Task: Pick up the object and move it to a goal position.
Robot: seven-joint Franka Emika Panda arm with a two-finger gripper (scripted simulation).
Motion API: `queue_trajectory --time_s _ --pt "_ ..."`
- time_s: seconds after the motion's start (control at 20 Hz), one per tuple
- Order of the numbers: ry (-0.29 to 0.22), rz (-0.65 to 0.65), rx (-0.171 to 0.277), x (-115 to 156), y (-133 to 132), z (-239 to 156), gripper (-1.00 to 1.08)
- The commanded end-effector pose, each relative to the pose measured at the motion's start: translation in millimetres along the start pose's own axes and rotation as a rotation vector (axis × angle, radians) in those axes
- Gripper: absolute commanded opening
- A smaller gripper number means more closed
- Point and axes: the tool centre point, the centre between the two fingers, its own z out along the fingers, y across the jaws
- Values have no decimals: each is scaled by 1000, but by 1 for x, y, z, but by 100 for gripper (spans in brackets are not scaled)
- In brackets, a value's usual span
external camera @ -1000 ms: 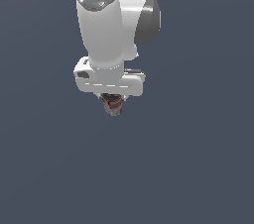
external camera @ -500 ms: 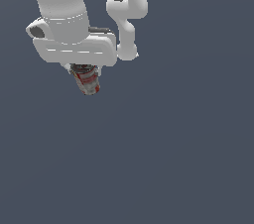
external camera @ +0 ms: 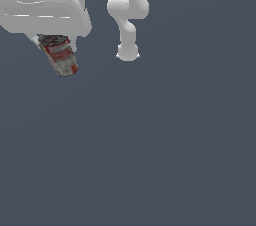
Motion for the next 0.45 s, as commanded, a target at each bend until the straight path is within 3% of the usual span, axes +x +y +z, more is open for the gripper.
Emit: queue_trajectory --time_s 0.0,0.4 --pt "3 -2 -1 -1 8 -12 -100" --pt "3 -2 -1 -1 18 -24 -100"
